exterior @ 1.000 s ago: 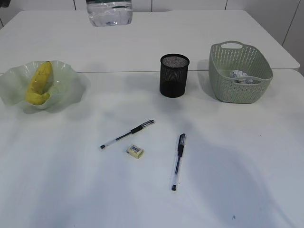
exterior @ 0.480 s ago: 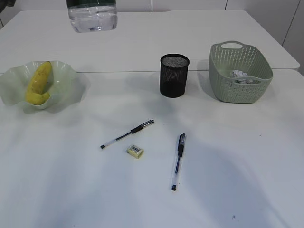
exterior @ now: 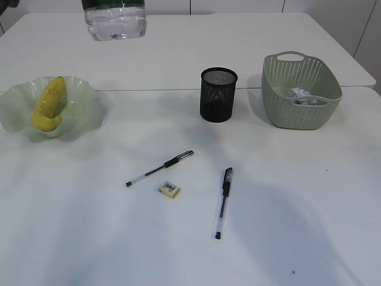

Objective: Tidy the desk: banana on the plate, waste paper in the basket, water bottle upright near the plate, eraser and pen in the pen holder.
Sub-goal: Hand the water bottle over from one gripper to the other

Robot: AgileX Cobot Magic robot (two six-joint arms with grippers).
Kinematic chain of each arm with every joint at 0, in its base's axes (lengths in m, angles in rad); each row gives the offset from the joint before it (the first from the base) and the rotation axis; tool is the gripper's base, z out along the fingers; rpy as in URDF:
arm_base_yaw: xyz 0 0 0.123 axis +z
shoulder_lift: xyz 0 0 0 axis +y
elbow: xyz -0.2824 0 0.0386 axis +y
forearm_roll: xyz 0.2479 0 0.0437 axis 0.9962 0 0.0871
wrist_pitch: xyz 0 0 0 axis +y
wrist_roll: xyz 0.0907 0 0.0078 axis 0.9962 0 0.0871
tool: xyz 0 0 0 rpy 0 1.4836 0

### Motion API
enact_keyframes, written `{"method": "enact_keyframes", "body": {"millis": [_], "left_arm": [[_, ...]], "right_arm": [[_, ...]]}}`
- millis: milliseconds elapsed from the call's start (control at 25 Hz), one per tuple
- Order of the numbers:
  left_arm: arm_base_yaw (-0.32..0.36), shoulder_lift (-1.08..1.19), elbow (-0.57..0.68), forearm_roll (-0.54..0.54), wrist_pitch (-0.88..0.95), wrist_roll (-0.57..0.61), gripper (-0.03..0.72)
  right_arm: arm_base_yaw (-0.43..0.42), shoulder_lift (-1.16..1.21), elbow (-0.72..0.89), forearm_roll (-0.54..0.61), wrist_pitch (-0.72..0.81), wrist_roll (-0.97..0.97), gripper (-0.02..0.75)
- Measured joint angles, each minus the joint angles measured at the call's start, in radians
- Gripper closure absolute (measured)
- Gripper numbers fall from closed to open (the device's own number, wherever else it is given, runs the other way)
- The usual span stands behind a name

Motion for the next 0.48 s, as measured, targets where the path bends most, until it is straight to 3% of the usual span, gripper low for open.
{"method": "enact_keyframes", "body": {"millis": [480], "left_arm": [[0.0, 0.0, 0.0, 0.0, 0.0, -0.005, 0.27]], "right_arm": [[0.0, 0.0, 0.0, 0.0, 0.0, 0.0, 0.376]]}}
